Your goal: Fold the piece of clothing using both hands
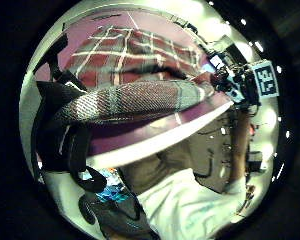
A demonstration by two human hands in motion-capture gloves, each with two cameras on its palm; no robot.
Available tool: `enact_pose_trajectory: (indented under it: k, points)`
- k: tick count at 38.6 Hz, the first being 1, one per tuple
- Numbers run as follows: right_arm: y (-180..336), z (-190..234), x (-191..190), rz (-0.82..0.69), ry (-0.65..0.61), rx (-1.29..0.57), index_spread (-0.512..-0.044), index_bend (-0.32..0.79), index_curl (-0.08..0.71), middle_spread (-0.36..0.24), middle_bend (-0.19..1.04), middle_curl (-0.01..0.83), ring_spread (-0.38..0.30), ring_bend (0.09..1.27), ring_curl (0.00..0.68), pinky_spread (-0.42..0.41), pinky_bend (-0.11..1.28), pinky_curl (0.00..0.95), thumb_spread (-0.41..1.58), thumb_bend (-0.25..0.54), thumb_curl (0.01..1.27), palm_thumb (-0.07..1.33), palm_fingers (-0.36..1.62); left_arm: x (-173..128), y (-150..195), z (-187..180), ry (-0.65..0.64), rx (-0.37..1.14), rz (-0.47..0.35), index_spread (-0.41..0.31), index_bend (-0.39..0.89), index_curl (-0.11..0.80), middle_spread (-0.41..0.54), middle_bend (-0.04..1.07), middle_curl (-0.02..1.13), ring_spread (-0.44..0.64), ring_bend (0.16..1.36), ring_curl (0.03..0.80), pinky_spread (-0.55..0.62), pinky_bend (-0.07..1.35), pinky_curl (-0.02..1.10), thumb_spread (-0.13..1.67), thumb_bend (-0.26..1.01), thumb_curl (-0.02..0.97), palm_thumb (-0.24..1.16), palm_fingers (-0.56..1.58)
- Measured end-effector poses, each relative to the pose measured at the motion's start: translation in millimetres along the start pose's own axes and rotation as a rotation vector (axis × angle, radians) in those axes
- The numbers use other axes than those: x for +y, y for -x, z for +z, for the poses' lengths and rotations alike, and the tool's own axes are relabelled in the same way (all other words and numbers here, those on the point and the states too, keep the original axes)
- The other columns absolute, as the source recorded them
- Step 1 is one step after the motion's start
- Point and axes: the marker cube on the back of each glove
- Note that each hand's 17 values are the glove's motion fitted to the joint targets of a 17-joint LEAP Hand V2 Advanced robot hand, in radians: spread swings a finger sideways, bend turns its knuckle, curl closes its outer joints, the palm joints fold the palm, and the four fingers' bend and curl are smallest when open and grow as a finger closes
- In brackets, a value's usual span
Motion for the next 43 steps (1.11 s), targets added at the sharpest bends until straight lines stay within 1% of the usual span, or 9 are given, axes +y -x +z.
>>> enact_pose_trajectory:
  k: [8,19,23,28,29,31,35,39,43]
  points:
    - [-4.8,-49.9,-8.0,0.103,0.113,-0.26,-0.35,0.13,0.323,-0.257,0.49,0.459,-0.276,0.71,0.43,-0.22,0.35,0.36,1.17,0.033,0.27,0.79,1.33,-42.6,6.6,-54.8,-0.041,-0.045,-0.009,-0.329,0.15,0.388,-0.375,0.48,0.46,-0.39,0.72,0.408,-0.29,0.25,0.37,1.26,0.04,0.285,0.62,1.31]
    - [-11.0,-34.2,-51.5,0.336,0.39,-0.226,-0.346,0.15,0.335,-0.248,0.53,0.475,-0.261,0.75,0.447,-0.253,0.37,0.372,1.14,-0.004,0.27,0.83,1.32,-162.1,-5.2,-11.7,0.047,-0.221,-0.032,-0.342,0.19,0.409,-0.39,0.55,0.5,-0.38,0.78,0.441,-0.29,0.22,0.39,1.26,0.01,0.281,0.64,1.3]
    - [-17.6,-10.9,-58.3,0.393,0.404,-0.171,-0.345,0.17,0.346,-0.246,0.55,0.482,-0.254,0.75,0.451,-0.23,0.34,0.367,1.14,-0.007,0.27,0.84,1.29,-154.1,-18.2,-41.0,-0.005,-0.207,-0.06,-0.347,0.21,0.431,-0.391,0.58,0.51,-0.37,0.75,0.444,-0.27,0.18,0.39,1.27,0.0,0.275,0.64,1.27]
    - [-25.5,-5.8,-49.4,0.48,0.267,-0.146,-0.345,0.16,0.357,-0.249,0.54,0.482,-0.259,0.71,0.444,-0.173,0.29,0.356,1.15,-0.004,0.27,0.87,1.16,-153.8,-18.4,-33.7,-0.139,-0.178,-0.097,-0.327,0.16,0.433,-0.381,0.59,0.53,-0.35,0.73,0.442,-0.2,0.14,0.38,1.28,-0.01,0.271,0.65,1.13]
    - [-27.8,-8.2,-42.6,0.521,0.239,-0.154,-0.347,0.15,0.356,-0.255,0.49,0.468,-0.26,0.67,0.431,-0.152,0.3,0.36,1.16,0.003,0.28,0.88,1.06,-154.5,-15.4,-32.5,-0.185,-0.183,-0.101,-0.266,0.03,0.393,-0.347,0.49,0.49,-0.32,0.71,0.434,-0.12,0.18,0.39,1.28,-0.02,0.267,0.62,0.8]
    - [-31.3,-13.7,-25.4,0.617,0.191,-0.206,-0.348,0.16,0.364,-0.253,0.36,0.437,-0.251,0.59,0.419,-0.132,0.39,0.386,1.17,-0.001,0.28,0.88,0.92,-147.7,-10.1,-29.2,-0.215,-0.182,-0.101,-0.221,0.03,0.381,-0.302,0.41,0.52,-0.28,0.72,0.47,-0.07,0.28,0.44,1.27,-0.03,0.26,0.6,0.65]
    - [-19.1,-22.5,22.5,0.787,0.309,-0.365,-0.341,0.1,0.348,-0.206,0.23,0.404,-0.193,0.49,0.401,-0.096,0.53,0.42,1.21,-0.042,0.27,0.8,0.76,-98.2,-9.9,-11.1,0.051,-0.092,-0.06,-0.174,0.08,0.353,-0.252,0.27,0.47,-0.22,0.69,0.439,0.0,0.34,0.44,1.25,-0.03,0.256,0.56,0.58]
    - [-4.2,-19.3,52.7,0.854,0.448,-0.259,-0.302,0.01,0.301,-0.121,0.13,0.375,-0.09,0.49,0.4,-0.026,0.62,0.451,1.21,-0.074,0.25,0.66,0.52,-54.3,-9.4,10.8,0.39,0.0,-0.02,-0.145,0.07,0.329,-0.193,0.19,0.41,-0.14,0.63,0.396,0.1,0.34,0.42,1.24,-0.07,0.226,0.43,0.51]
    - [10.0,-10.0,56.0,0.852,0.406,-0.129,-0.265,0.01,0.248,-0.06,0.15,0.355,-0.029,0.54,0.393,0.034,0.66,0.448,1.21,-0.051,0.24,0.59,0.43,-46.4,-6.5,30.0,0.437,0.029,0.004,-0.056,-0.01,0.274,-0.1,0.18,0.42,-0.05,0.65,0.408,0.21,0.41,0.44,1.18,-0.09,0.2,0.27,0.33]
